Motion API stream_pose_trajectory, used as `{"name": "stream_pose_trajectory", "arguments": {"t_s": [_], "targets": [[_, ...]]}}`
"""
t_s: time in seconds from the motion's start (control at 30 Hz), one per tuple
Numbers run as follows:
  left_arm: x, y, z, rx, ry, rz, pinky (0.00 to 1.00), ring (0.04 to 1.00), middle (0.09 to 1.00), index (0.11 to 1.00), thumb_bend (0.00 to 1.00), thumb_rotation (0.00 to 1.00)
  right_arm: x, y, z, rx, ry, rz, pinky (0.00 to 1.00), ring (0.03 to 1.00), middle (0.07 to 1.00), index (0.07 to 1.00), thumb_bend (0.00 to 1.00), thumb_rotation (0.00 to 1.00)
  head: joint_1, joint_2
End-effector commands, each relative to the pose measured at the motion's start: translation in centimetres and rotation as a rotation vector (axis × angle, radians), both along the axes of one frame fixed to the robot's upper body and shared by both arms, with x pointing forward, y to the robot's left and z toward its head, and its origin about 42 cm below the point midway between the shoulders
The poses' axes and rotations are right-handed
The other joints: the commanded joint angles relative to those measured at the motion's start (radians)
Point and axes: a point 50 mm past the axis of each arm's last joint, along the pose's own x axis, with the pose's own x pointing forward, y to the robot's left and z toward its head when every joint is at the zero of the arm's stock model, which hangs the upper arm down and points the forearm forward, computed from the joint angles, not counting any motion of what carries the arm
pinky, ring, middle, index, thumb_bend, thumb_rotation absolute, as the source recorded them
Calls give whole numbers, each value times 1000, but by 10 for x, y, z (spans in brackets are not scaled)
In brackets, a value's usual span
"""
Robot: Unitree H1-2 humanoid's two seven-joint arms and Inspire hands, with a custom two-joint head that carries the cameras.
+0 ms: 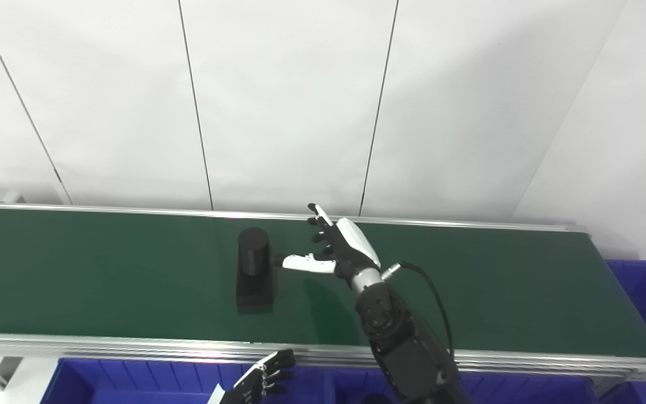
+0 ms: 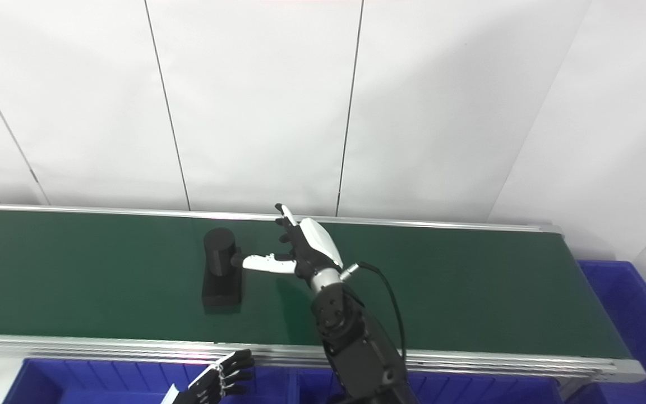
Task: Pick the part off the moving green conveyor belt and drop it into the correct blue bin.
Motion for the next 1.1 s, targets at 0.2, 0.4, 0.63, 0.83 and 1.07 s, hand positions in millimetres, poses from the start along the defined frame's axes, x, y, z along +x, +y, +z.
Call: {"name": "stream_pose_trajectory", "arguments": {"t_s": [0.2, 0.4, 0.63, 0.83, 1.07], "targets": [[0, -8, 12, -17, -69, -24, 740, 817, 858, 844, 753, 874, 20, 27, 22, -7, -72, 37, 700, 878, 975, 1000, 1000, 589, 15, 7], [-2, -13, 12, 19, -83, -22, 754, 810, 823, 817, 755, 894, 24, 33, 12, -12, -57, 47, 775, 892, 966, 1000, 1000, 576, 28, 5], [-7, -20, 12, 23, -85, -18, 772, 807, 802, 790, 735, 874, 25, 36, -3, -31, -45, 55, 820, 904, 970, 1000, 1000, 551, 48, 3], [-10, -22, 15, 14, -92, -32, 764, 792, 782, 764, 736, 863, 27, 40, -10, -32, -43, 56, 819, 885, 952, 999, 1000, 508, 60, 8], [-14, -22, 20, 25, -89, -45, 724, 760, 758, 713, 778, 886, 29, 51, -13, -15, -44, 43, 771, 838, 921, 975, 1000, 457, 62, 6]]}}
